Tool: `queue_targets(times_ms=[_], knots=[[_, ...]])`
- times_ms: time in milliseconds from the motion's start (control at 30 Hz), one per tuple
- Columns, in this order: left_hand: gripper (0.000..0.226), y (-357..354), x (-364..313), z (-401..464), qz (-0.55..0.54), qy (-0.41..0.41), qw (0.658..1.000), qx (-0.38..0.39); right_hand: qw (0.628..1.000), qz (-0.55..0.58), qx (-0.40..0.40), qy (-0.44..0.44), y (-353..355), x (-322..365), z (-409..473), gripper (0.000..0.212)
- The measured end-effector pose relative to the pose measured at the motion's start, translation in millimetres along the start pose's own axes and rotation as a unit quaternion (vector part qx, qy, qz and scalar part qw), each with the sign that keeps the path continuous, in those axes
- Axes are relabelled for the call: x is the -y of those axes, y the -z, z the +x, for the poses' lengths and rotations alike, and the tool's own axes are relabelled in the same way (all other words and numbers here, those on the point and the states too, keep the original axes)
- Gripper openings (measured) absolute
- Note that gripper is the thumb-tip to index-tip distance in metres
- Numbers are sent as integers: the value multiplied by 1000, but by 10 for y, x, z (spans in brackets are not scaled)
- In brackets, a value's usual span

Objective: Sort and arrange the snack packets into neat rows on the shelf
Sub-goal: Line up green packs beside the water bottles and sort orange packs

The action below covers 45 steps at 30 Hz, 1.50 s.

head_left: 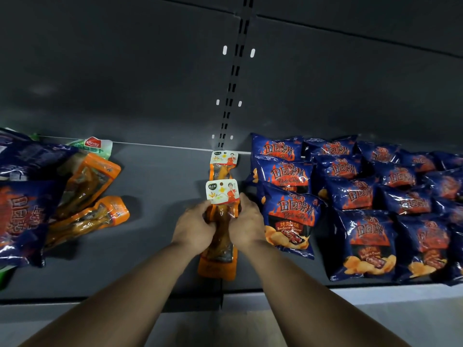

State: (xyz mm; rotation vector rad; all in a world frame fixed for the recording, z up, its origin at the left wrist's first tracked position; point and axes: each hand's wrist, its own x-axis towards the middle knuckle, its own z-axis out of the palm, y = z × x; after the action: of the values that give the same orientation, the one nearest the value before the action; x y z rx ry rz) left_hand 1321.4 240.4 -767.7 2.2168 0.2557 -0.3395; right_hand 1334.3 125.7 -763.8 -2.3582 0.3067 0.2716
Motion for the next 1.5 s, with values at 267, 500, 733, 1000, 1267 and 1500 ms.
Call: queue_targets(times_ms=[267, 500, 733, 1000, 1267, 1500], knots=[[58, 4, -20, -14, 12, 2, 1000, -7, 999, -8, -15, 32, -7, -24, 49, 51], [53, -8, -32, -65, -11, -1, 1000, -17, 1000, 10, -19, 16, -47, -59, 39, 38], [53, -8, -31, -58, -31, 5, 999, -25, 1000, 17, -18, -12, -74, -68, 20, 44], [54, -1, 13, -45, 16, 0, 1000, -20, 1000, 12, -9, -25, -17, 1, -49, 54], [53, 15, 11, -49, 22, -6, 1000, -10, 999, 26, -19, -18, 3, 50, -104, 54], [51, 32, 17, -67, 16, -23, 1000, -12, 998, 20, -48, 22, 12, 118, -149, 54]])
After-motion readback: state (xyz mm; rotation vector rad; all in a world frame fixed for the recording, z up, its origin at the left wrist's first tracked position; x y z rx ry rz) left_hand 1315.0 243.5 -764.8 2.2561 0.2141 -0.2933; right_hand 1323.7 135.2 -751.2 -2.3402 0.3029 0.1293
